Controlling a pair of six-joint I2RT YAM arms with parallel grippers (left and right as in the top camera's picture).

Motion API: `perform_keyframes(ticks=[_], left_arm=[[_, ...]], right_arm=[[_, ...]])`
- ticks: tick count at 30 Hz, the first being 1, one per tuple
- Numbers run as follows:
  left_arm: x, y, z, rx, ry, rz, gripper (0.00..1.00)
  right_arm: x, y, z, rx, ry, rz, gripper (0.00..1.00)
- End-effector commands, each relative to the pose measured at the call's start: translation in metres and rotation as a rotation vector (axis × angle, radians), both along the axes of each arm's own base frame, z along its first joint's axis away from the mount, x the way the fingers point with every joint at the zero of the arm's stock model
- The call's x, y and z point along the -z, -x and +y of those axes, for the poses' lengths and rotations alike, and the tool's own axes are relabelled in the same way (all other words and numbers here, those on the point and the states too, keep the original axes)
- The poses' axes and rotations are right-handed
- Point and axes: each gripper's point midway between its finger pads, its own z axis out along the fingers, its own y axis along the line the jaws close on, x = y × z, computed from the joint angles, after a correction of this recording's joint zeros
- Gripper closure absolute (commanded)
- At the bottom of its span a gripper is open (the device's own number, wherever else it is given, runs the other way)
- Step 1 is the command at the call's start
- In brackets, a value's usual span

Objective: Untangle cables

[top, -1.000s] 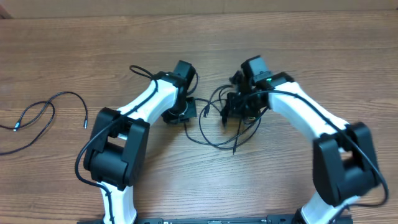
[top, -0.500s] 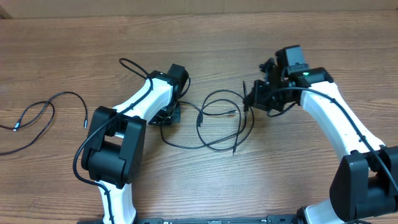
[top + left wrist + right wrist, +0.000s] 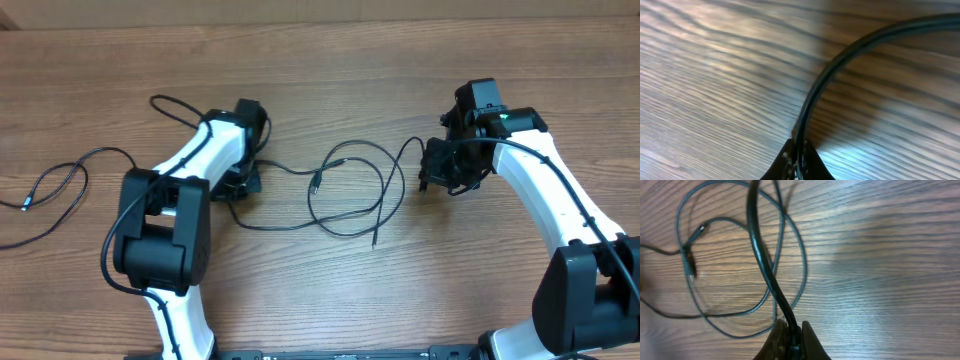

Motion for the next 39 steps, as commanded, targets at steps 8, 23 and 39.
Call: perform_keyframes(ticks=[8,23,39], left_arm=[[0.027,0.014,0.003,-0.039,0.032,0.011,0.92],[0.030,0.010,-0.001,-0.041,0.059,-0.008,0.85],[0.030,0.010,-0.002,-0.042,0.063,-0.010,0.82]], right_arm=[[0.007,0.010,0.043,-0.073,-0.204,0.007,0.96],[0.006,0.015,0.119,-0.273,-0.236,-0.097,0.56],[0.031,0.071,0.144,-0.399,-0.144,0.004,0.69]])
